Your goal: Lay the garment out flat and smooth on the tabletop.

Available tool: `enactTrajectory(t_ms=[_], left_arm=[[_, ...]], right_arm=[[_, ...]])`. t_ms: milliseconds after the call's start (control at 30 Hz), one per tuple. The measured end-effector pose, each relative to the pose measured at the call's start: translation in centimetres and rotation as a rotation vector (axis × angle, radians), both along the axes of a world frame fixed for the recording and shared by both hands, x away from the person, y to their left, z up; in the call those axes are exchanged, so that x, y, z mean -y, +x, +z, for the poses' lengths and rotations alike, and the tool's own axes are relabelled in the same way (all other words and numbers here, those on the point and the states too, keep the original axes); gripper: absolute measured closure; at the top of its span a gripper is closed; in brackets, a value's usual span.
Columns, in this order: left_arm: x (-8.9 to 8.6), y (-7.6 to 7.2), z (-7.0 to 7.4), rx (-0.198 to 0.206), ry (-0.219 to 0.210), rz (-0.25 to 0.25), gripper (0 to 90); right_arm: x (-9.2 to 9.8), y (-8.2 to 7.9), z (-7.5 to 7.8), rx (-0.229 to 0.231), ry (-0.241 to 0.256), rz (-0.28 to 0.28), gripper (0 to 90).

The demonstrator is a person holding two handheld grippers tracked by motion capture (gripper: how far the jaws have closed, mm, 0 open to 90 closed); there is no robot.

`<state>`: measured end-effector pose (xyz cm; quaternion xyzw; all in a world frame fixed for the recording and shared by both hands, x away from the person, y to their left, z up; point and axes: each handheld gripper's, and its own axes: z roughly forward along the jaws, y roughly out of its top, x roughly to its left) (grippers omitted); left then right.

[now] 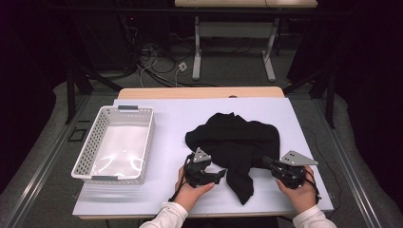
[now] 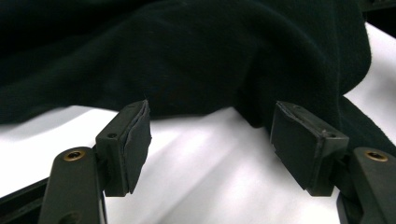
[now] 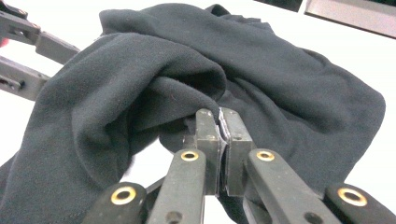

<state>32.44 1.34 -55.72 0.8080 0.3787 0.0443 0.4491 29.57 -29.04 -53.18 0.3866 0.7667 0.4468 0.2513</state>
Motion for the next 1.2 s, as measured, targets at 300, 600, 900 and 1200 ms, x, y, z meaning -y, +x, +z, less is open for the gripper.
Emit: enactTrajectory(t_ms=[300, 600, 900, 1200], left_arm=[[1.3, 0.9, -0.2, 0.04, 0.051, 0.015, 36.3], [2.0, 1.0, 0.3, 0.062, 0.104, -0.014, 84.9], [-0.5, 1.5, 2.1, 0.081, 0.04, 0.027, 89.3], [-5.3, 2.4, 4.8, 0.124, -0.034, 0.142, 89.5]], right_arm=[[0.1, 0.1, -0.2, -0.016, 0.024, 0.001, 87.9], [-0.1, 0.2, -0.3, -0.017, 0.028, 0.007, 87.9], [0.1, 0.2, -0.1, -0.016, 0.029, 0.002, 87.9], [1.3, 0.4, 0.5, 0.003, 0.046, -0.04, 88.1]])
